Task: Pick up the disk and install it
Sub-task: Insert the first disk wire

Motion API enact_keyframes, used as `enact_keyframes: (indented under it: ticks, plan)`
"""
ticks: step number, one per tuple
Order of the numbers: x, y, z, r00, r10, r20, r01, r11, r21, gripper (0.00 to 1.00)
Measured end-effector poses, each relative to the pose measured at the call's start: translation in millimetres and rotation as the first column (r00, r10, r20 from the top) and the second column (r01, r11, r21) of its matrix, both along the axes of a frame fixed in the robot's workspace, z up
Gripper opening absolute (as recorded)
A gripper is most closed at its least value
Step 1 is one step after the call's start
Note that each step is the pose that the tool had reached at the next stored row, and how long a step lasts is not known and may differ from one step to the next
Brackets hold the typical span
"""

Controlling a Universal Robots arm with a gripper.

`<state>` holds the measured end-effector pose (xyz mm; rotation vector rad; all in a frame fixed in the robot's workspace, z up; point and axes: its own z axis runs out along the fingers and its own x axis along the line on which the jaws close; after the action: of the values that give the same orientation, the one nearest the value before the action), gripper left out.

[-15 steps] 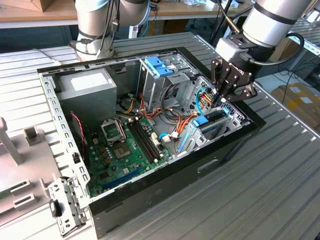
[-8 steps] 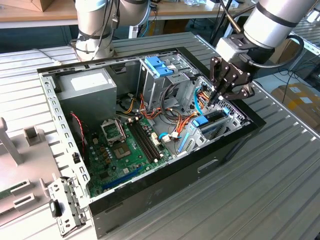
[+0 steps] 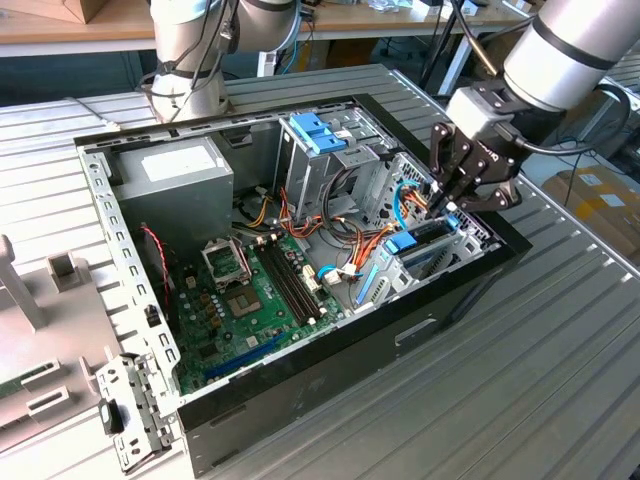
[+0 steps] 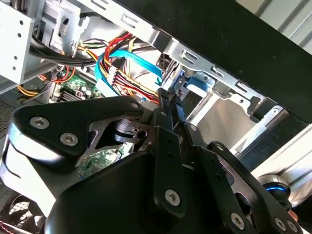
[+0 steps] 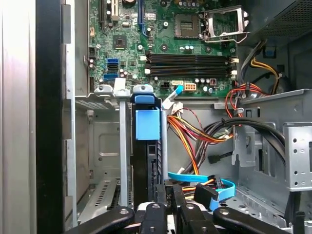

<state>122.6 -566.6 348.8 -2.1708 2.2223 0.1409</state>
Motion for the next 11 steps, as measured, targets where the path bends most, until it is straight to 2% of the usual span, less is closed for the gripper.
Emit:
enact_keyframes:
  ticks: [4, 8, 11]
  plan:
    - [-0.4, -2.3, -0.7, 1.0000, 0.000, 0.0000, 0.000, 1.0000, 0.0000, 0.17]
    - [-1.1, -7.0, -1.2, 1.0000, 0.000, 0.0000, 0.000, 1.0000, -0.0001, 0.17]
    - [-2.1, -7.8, -1.7, 1.0000, 0.000, 0.0000, 0.000, 1.0000, -0.0001, 0.17]
